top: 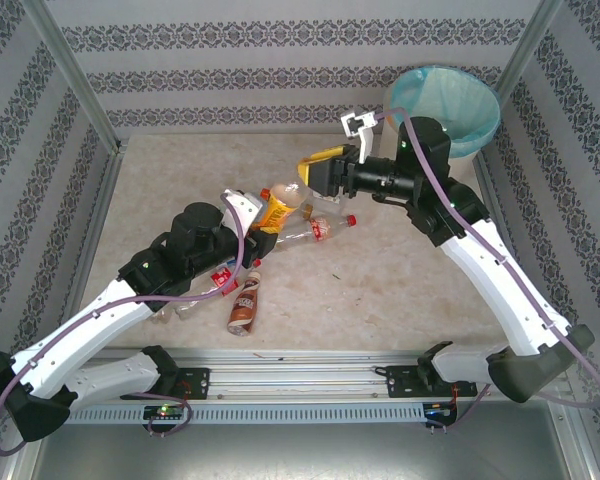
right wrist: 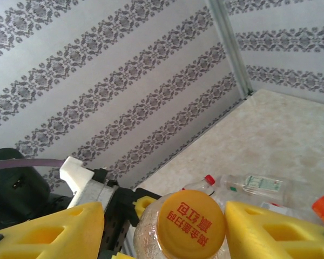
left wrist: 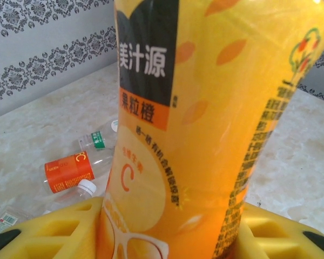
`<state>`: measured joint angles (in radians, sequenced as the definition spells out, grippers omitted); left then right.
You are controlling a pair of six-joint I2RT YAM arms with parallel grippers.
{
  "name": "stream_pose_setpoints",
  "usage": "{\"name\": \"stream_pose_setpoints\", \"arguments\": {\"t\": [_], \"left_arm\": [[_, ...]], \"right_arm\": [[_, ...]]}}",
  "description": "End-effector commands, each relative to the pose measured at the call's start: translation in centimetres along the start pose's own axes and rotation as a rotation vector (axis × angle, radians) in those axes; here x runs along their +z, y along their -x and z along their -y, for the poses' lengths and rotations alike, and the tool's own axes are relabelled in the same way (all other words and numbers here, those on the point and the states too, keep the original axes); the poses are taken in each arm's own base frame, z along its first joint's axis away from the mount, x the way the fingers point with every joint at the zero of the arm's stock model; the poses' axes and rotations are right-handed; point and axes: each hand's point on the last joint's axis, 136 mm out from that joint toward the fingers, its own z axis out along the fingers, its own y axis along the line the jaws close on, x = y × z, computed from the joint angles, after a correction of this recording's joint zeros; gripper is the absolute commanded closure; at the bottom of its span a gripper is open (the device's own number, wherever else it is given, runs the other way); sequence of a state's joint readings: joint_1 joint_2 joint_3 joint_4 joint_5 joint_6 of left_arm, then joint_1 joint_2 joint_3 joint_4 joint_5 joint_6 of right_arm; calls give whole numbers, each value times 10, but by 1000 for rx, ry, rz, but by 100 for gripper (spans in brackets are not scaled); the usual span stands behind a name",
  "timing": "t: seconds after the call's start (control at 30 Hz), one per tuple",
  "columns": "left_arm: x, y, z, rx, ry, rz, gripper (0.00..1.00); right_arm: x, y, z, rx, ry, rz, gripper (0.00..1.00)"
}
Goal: Put the plastic bottles in the bin
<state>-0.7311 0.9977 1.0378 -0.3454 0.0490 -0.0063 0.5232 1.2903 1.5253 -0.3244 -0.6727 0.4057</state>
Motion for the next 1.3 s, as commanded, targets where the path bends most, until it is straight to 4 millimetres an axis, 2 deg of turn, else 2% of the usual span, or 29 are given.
{"name": "stream_pose_setpoints", "arguments": {"t": [0.0,0.33,0.4,0.5,0.73,0.97,1.07,1.17,1.2,1.27], "left_arm": [[-6,20,0,-13,-7,77,52],[-14,27,0,-16,-7,108,53],[-15,27,0,-18,-7,107,53],[-16,27,2,-20,-19,105,53],[-15,29,7,-18,-50,103,53],[-15,27,5,-20,-40,96,53],[-16,28,3,-27,-29,101,51],[-16,29,2,-32,-19,108,48],[-16,30,1,-32,-17,111,48],[-17,31,1,-34,-13,116,45]], "right_arm": [[1,3,-16,-15,56,-13,42],[2,5,-12,-36,28,-16,53],[3,5,-13,-40,28,-16,53],[4,3,-12,-48,15,-22,44],[7,0,-18,-64,19,-34,48],[3,2,-18,-90,-1,-28,65],[2,3,-19,-102,2,-29,90],[2,5,-21,-103,8,-27,94],[1,6,-23,-106,10,-24,99],[0,9,-24,-107,6,-17,100]]}}
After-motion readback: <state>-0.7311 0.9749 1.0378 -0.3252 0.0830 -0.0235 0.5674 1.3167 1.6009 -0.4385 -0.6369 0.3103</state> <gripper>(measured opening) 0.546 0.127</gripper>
